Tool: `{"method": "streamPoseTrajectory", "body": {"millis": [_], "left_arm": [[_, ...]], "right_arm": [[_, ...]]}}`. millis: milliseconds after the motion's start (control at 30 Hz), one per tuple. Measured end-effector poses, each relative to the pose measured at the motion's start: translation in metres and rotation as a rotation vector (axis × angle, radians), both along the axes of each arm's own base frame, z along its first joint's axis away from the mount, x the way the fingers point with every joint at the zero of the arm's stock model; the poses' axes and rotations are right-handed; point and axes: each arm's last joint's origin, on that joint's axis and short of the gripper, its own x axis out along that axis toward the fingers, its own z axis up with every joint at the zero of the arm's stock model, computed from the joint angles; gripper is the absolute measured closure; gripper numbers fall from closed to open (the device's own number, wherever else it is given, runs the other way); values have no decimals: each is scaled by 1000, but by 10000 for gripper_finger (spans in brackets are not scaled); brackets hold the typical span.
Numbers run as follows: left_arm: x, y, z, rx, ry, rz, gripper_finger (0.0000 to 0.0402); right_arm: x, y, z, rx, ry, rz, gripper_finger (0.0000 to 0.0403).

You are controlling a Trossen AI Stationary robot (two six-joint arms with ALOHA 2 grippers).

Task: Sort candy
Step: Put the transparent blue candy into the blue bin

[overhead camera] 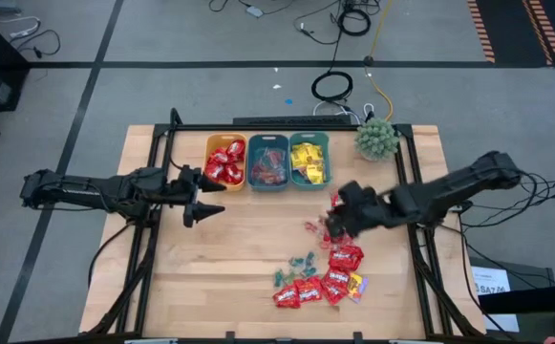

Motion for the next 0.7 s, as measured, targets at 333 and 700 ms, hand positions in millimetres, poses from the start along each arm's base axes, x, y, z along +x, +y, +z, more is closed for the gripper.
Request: {"method": "streamPoseTrajectory", "body": {"millis": [333, 700], "left_arm": [[33, -7, 28, 213, -1, 46, 10], [145, -43, 16, 356, 275, -106, 18]], "right_arm": [[-49, 37, -35, 110, 28, 39, 277], [-84, 64, -42, 73, 131, 147, 277]]}}
